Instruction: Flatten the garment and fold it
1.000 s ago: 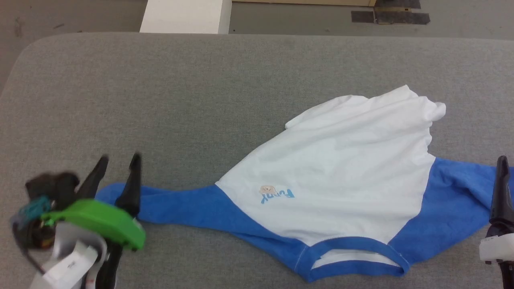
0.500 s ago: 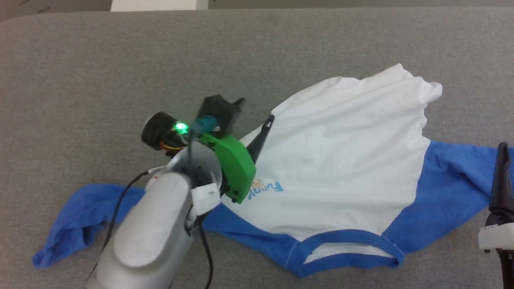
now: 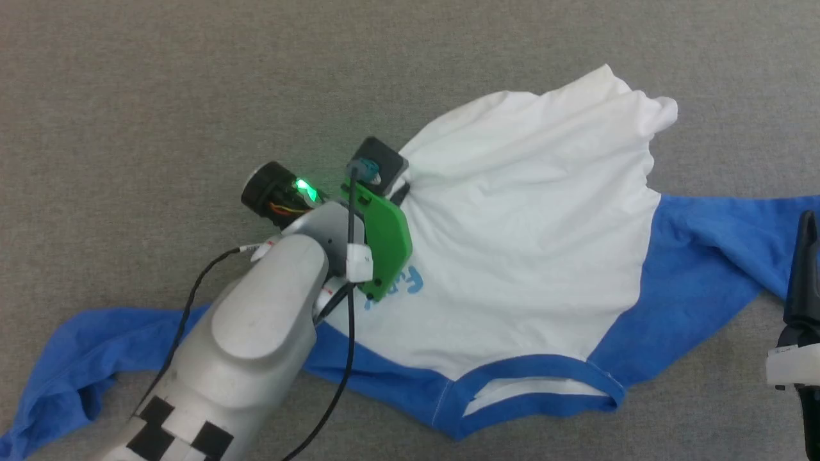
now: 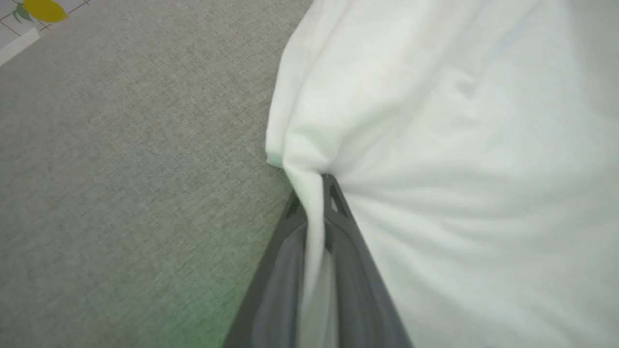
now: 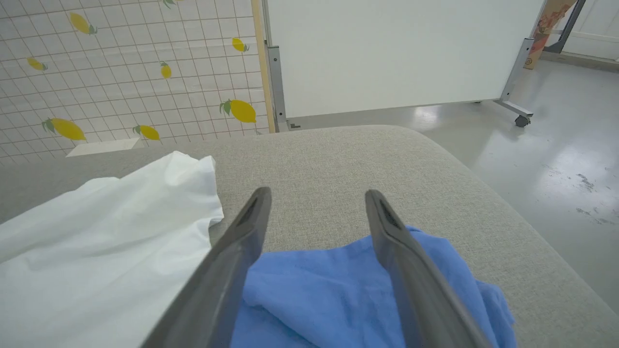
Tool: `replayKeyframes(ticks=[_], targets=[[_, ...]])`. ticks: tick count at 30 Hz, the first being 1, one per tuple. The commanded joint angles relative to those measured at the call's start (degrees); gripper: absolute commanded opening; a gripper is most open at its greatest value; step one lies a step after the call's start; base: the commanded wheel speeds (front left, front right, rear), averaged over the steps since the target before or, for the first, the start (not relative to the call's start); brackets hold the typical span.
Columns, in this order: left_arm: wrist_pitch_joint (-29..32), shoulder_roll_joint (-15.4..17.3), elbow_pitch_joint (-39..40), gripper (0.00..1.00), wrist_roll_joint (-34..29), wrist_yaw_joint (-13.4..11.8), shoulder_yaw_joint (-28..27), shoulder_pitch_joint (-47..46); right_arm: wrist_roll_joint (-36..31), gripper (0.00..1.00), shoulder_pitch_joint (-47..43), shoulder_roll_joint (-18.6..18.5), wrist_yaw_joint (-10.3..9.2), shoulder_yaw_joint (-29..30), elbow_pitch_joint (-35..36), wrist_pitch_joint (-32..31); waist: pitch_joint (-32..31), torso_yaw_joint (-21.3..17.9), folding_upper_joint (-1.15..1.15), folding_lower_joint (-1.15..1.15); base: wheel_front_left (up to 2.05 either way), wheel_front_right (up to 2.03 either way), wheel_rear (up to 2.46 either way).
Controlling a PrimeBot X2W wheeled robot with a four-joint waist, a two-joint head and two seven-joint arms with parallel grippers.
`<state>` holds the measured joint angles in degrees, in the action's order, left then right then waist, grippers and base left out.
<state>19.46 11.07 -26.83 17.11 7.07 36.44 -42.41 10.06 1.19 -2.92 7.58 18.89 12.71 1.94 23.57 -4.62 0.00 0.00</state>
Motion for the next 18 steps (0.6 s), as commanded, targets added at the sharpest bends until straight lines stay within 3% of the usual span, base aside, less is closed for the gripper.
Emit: replayKeyframes(ticks=[1,6,13,14,15,16,18], targets=[[-0.26,0.45,-1.24,0.00,0.93,0.25,-0.07,-0.93,-0.33,1.00,1.11,0.04,-0.09,-0.04,0.32,-0.04,0.51,-0.41,0.00,0.00,0.00,0.00,0.00],[-1.87,1.44,-0.30,0.00,3.83,0.34,-2.56,-7.92,-0.30,1.00,1.54,0.04,-0.09,-0.39,0.80,0.02,2.05,-1.15,0.00,0.00,0.00,0.00,0.00],[-2.81,6.20,-1.58,0.00,3.38,0.09,-4.71,-16.53,0.55,1.00,3.32,0.04,-0.09,-1.73,-0.29,1.01,5.78,-3.70,0.00,0.00,0.00,0.00,0.00],[-2.96,6.37,-2.18,0.39,3.38,-0.16,-4.94,-16.89,0.73,1.00,3.52,0.04,-0.09,-1.93,-0.75,1.26,6.19,-4.05,0.00,0.00,0.00,0.00,0.00],[-3.02,6.37,-2.73,0.88,3.61,-0.53,-5.27,-16.94,0.86,1.00,3.64,0.04,-0.09,-2.13,-1.09,1.47,6.53,-4.34,0.00,0.00,0.00,0.00,0.00],[-3.20,6.37,-3.27,1.00,3.68,-0.77,-5.35,-16.88,1.02,1.00,3.81,0.04,-0.09,-2.30,-1.52,1.78,6.84,-4.65,0.00,0.00,0.00,0.00,0.00],[-4.06,6.16,-4.01,1.00,3.89,-0.99,-5.37,-16.37,1.18,1.00,4.06,0.04,-0.09,-2.42,-2.19,2.33,7.19,-4.99,0.00,0.00,0.00,0.00,0.00]])
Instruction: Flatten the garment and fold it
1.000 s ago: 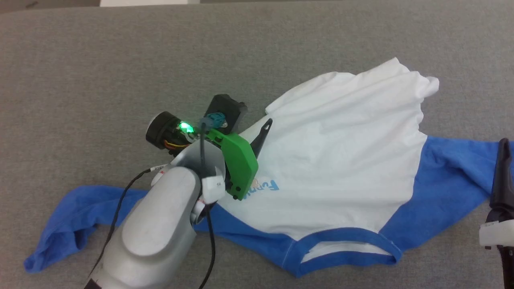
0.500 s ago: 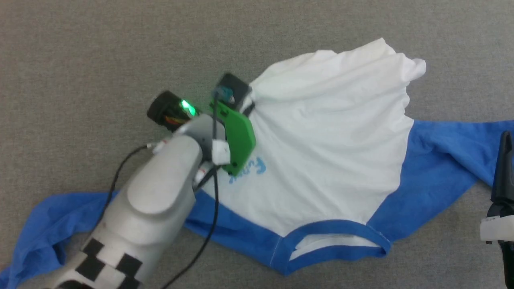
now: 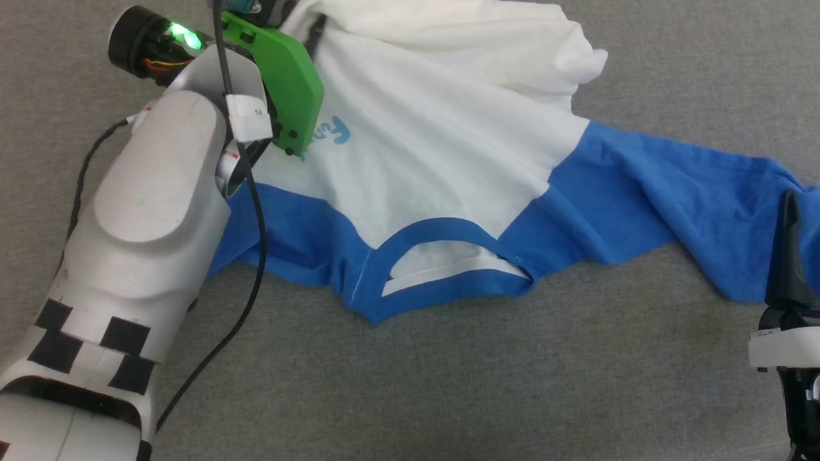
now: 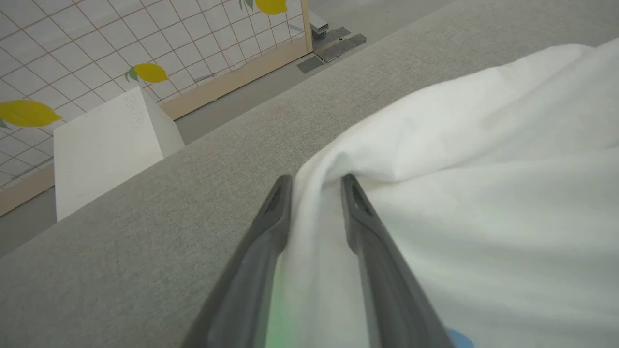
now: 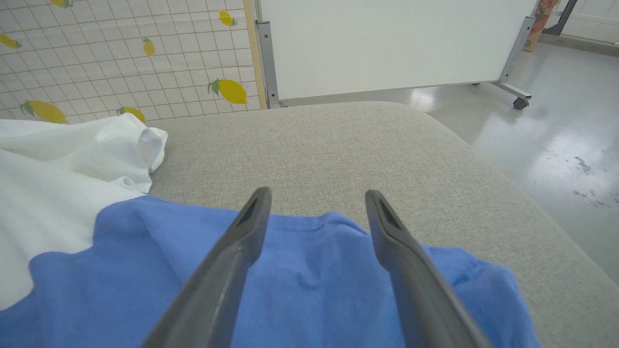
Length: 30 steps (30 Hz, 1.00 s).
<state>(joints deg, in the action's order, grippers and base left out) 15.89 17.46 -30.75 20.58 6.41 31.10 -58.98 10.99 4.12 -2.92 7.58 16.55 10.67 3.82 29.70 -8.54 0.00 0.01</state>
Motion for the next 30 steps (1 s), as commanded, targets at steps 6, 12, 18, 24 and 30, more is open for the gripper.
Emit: replayKeyframes(ticks=[6,12,18,24,30], targets=[[-6.45,-2.23,0.28,1.00,2.55,-1.15,-1.66,1.63,-0.02,1.00,1.65,0.04,-0.09,0.23,-1.26,1.20,0.31,-0.51,0.00,-0.01,0.00,0.00,0.00],[-14.96,-1.97,6.62,1.00,3.16,-2.08,-3.30,5.02,-0.66,1.00,1.02,0.04,-0.09,0.49,-1.43,0.88,-3.59,1.68,0.00,-0.01,0.00,0.00,0.00],[-24.21,1.93,23.80,1.00,1.46,-10.60,-6.04,23.38,-0.64,1.00,-2.54,0.04,-0.09,1.00,-1.27,-0.28,-10.52,5.02,0.00,-0.01,0.00,0.00,0.00],[-28.94,2.82,35.75,1.00,-0.25,-19.58,-7.90,41.79,-0.14,1.00,-4.75,0.04,-0.09,-0.04,-1.25,-1.07,-14.07,6.29,0.00,-0.01,0.00,0.00,0.00],[-30.70,-0.25,41.88,1.00,0.67,-25.42,-10.01,58.01,0.66,1.00,-7.19,0.04,-0.09,-0.90,-1.99,-1.42,-16.41,7.09,0.00,-0.01,0.00,0.00,0.00]])
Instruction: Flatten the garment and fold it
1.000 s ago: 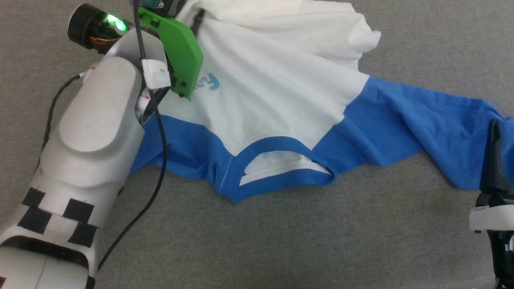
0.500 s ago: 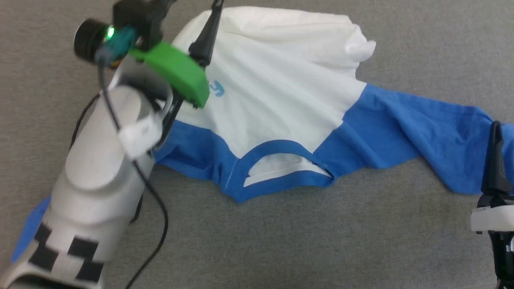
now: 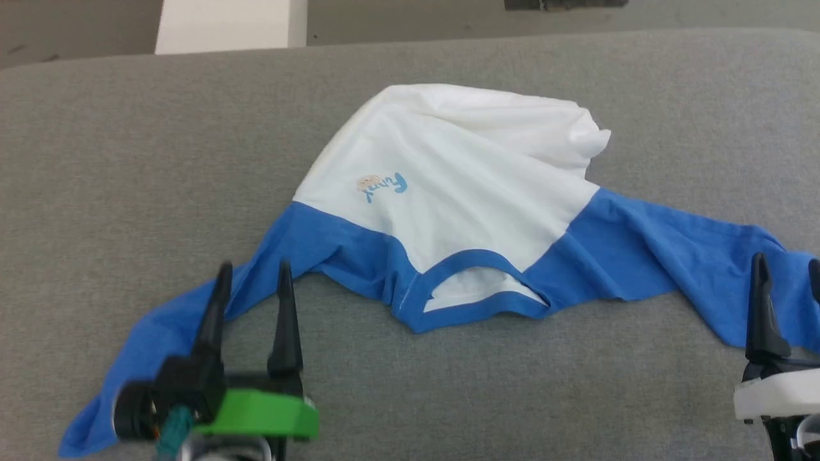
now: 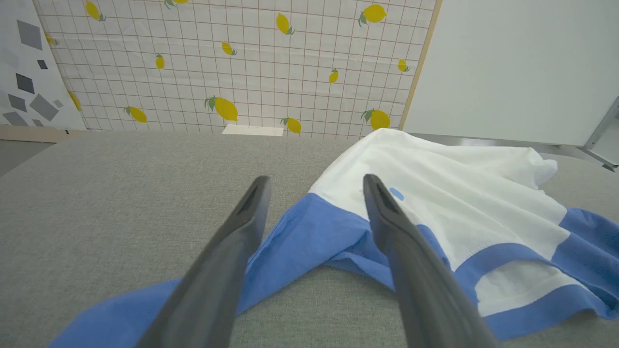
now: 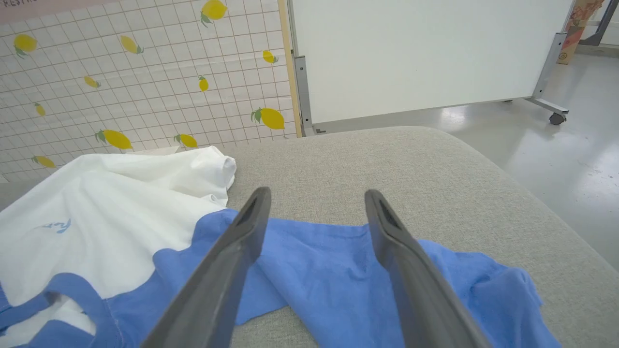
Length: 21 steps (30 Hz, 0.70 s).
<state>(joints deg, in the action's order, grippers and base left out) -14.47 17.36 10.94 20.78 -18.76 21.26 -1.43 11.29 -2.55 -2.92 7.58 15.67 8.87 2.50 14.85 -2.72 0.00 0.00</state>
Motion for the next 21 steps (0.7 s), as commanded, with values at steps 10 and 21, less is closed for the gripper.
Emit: replayKeyframes(ticks=[10,21], targets=[[-0.51,-1.10,1.82,1.00,-2.47,1.25,-2.04,4.62,-2.25,1.00,0.47,-0.81,-0.09,3.40,1.59,-6.81,-0.65,3.24,0.00,0.00,0.00,0.00,0.00],[-0.52,-2.90,0.89,1.00,-3.69,3.77,-1.97,2.54,2.54,1.00,4.31,-11.56,-0.09,5.36,-5.84,-33.26,3.98,3.35,0.00,0.00,0.00,0.00,0.00]])
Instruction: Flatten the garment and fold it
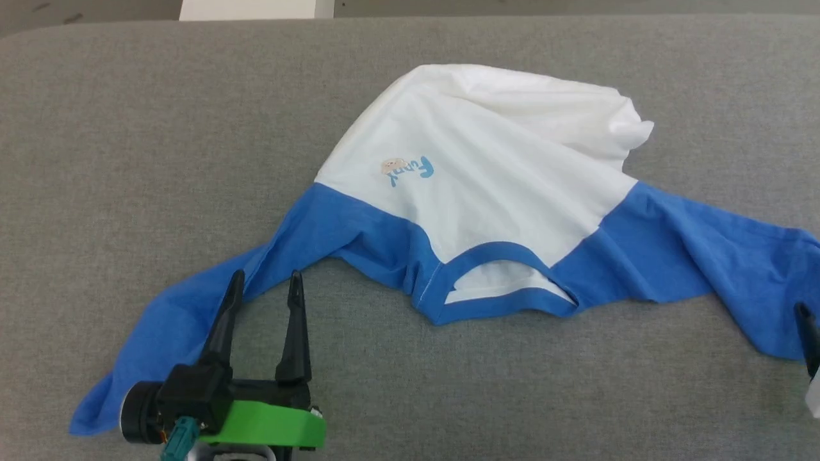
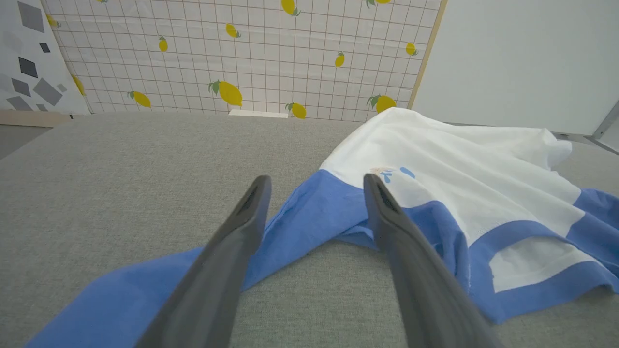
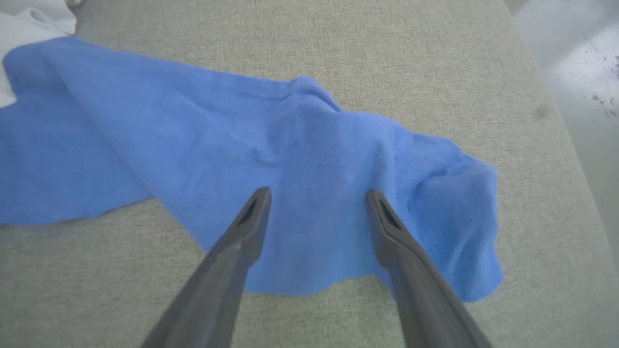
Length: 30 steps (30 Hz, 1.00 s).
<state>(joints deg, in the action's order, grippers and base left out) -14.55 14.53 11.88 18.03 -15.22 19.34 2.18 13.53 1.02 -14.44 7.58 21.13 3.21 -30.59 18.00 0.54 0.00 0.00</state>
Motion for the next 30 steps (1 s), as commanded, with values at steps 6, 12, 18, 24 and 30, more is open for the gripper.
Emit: replayKeyframes(ticks=[6,12,18,24,30], targets=[[-0.44,-0.08,-1.07,1.00,-1.50,1.25,0.12,-2.14,2.55,0.71,1.91,-0.84,-0.09,-2.86,-5.75,-5.09,1.76,0.36,0.00,0.00,0.00,0.00,0.00],[-0.44,-0.09,-1.79,1.00,-1.58,1.76,0.19,-2.91,1.77,0.00,4.89,-2.24,-0.09,-2.80,-6.94,-1.48,1.40,0.38,0.00,0.00,0.00,0.00,0.00],[-0.44,-0.12,-2.01,1.00,-1.46,2.36,0.26,-2.93,-0.44,0.00,9.12,-9.44,-0.09,-1.00,-5.54,0.92,1.40,0.91,0.00,0.00,0.00,0.00,0.00],[-0.44,-0.67,-2.46,1.00,-1.76,3.11,1.08,-4.12,-4.25,0.00,14.56,-18.77,-0.09,2.57,-9.86,2.84,3.88,2.90,0.00,0.00,0.00,0.00,0.00],[-0.44,-1.19,-3.44,1.00,-2.20,3.79,2.08,-5.44,-8.08,0.00,18.89,-24.32,-0.09,2.88,-18.33,7.89,6.49,5.04,0.00,0.00,0.00,0.00,0.00]])
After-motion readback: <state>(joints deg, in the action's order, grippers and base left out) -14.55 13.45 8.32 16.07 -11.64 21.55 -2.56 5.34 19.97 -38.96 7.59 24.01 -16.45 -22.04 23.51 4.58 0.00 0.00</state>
